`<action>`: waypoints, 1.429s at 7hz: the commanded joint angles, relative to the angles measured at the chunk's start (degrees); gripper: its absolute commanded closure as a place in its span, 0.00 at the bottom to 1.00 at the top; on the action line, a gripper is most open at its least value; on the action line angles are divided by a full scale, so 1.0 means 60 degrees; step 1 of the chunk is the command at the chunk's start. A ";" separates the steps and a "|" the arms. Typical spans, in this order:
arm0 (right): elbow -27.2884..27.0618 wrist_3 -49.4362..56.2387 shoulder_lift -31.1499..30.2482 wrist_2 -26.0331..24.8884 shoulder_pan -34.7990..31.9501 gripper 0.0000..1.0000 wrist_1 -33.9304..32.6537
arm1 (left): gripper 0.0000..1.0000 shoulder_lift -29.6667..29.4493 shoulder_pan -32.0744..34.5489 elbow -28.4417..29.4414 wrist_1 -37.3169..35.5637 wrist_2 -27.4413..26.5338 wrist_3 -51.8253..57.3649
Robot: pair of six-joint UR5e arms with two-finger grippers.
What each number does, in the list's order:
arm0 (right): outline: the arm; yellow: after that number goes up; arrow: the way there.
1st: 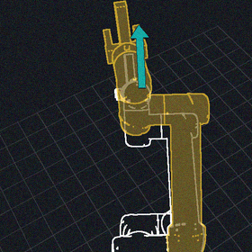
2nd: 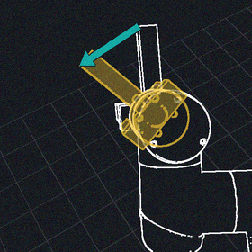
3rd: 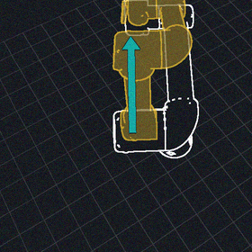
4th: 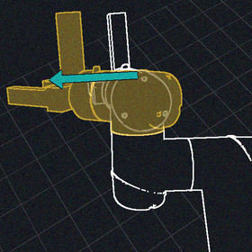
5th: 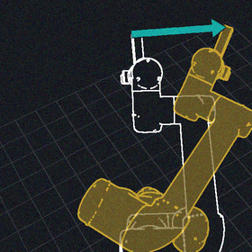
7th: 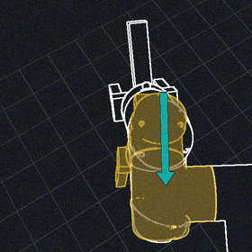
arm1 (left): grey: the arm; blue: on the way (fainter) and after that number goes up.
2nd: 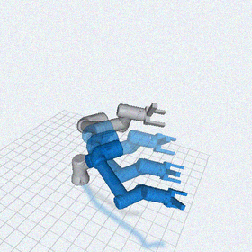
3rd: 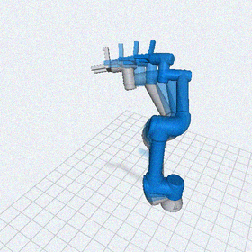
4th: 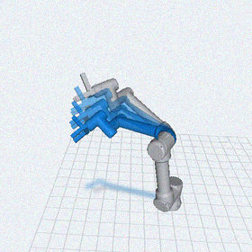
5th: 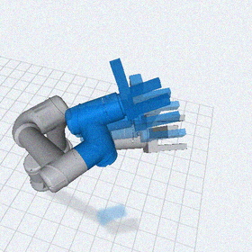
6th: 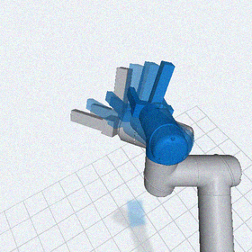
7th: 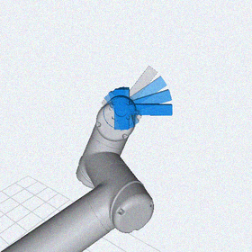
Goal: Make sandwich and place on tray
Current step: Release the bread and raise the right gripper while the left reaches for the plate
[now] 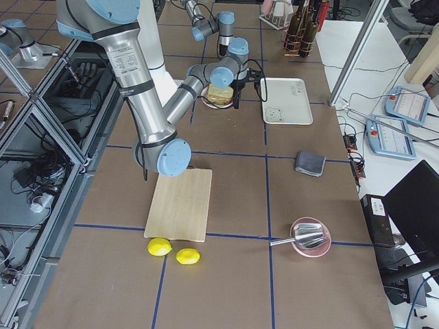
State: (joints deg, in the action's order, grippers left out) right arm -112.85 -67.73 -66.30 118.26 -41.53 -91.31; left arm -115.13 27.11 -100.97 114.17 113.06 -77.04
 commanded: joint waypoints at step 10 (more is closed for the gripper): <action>-0.0439 0.2434 -0.1428 0.0475 -0.1337 0.00 -0.0147 | 1.00 -0.0573 -0.0768 0.0672 0.0275 -0.0241 -0.0663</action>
State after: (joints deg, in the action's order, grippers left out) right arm -114.97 -56.94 -73.18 121.02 -48.46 -92.17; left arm -118.65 22.39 -96.59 114.66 111.55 -79.94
